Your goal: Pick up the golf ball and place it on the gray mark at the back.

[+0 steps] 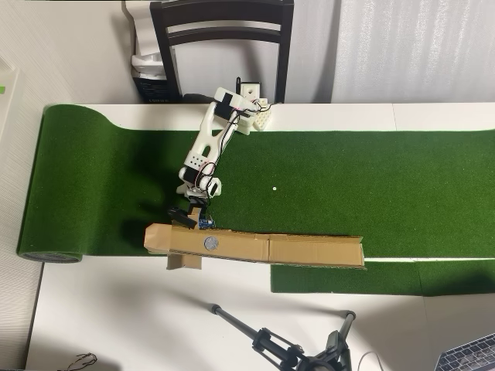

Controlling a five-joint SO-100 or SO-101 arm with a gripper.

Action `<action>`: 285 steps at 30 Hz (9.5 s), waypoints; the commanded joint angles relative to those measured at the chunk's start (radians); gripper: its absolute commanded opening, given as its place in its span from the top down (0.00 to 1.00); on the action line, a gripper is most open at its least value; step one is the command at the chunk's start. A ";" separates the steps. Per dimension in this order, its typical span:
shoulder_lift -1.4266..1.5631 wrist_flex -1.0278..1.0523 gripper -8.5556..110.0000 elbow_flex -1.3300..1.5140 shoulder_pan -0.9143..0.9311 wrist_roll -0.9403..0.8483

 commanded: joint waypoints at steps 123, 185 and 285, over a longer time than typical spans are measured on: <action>0.693 -0.147 0.75 -0.127 -0.259 0.161; 0.178 -0.459 0.75 -0.337 -0.350 0.249; 0.876 0.268 0.50 -0.485 -0.434 0.199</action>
